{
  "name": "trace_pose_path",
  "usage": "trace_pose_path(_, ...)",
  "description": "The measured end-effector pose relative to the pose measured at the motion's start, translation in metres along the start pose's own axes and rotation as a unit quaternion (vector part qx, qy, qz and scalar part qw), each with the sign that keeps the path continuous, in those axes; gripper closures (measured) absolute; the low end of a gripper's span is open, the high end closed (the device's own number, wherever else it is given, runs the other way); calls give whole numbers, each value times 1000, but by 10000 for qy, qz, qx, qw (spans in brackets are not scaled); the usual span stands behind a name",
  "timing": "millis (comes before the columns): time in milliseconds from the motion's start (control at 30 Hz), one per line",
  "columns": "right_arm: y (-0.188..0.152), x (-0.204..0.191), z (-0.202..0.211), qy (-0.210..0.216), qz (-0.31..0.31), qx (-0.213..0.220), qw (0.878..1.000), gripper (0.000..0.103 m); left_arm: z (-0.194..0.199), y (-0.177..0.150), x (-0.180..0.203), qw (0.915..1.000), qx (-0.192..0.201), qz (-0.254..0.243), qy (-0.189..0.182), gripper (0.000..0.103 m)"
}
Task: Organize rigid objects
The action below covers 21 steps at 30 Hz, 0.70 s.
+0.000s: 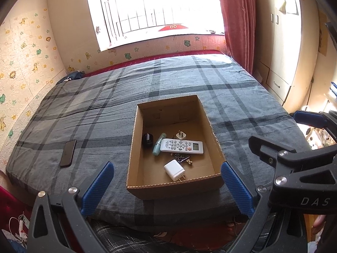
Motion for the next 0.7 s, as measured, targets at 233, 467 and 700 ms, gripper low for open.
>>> trace_pose_path(233,1,-1,1,-14,1,15,10000,0,0,0,-1,10000,17,8,-6,0)
trace_pose_path(467,0,-3,-1,-2,1,-17,10000,0,-1,-1,0,10000,-2,10,-23,0)
trace_pose_path(700,-1,-3,-1,-38,0,7,10000,0,-1,0,0,10000,9,-8,-34,0)
Point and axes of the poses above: each gripper's, at about its wrist camera, not at the fingertips, and z roughly against the way its jaws point, x to its right, y to its top, the point moved 5 cm from there along -z, roughly the way its jaws point, and after that the axes turned 12 degrees about -x, right-handed, at the moved point
